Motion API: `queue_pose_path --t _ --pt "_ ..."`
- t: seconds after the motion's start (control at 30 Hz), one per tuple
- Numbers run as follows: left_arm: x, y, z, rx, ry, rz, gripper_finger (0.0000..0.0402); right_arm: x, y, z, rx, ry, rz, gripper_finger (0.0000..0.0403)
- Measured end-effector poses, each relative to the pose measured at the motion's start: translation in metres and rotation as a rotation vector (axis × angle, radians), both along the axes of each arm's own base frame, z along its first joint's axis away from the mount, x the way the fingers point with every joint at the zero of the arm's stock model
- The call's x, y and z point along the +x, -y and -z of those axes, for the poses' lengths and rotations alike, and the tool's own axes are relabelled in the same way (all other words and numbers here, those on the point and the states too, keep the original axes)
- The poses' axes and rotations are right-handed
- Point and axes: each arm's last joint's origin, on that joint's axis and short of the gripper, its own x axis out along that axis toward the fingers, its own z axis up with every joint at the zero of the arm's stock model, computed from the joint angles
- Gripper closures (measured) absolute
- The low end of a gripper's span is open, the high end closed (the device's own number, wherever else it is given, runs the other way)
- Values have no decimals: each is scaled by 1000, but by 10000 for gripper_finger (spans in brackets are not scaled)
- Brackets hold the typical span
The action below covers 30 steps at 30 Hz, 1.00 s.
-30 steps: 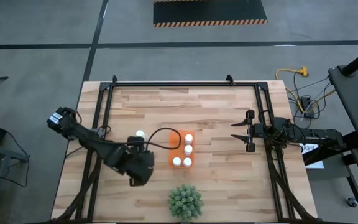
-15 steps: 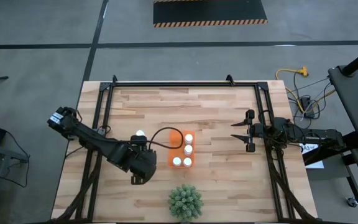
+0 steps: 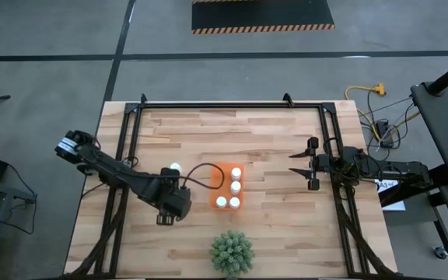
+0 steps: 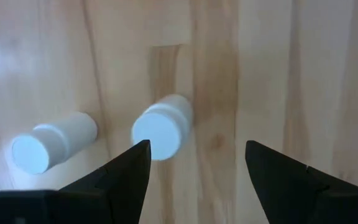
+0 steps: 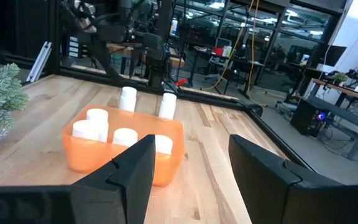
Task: Pick and place pill bottles into a basket
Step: Put the white pill bottle into the orange bin
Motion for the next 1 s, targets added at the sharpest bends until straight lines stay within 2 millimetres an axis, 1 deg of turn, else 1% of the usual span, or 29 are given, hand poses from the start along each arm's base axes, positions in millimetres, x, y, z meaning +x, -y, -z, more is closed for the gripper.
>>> queue_pose_path --t 0.07,0.23,0.4,0.5,0.87,1.0 --pt "-5 -6 0 -6 12 -10 159 0 0 0 0 0 0 209" --pt "-21 -20 0 -50 105 -25 159 0 0 0 0 0 0 209" --pt "-28 -31 0 -95 191 -42 159 0 0 0 0 0 1 209" --pt "-30 -38 6 -92 169 -57 159 0 0 0 0 0 0 209" --pt "-16 -55 15 -101 144 -37 159 0 0 0 0 0 0 209" --pt "-12 -58 18 -121 135 -37 159 0 0 0 0 0 0 209"
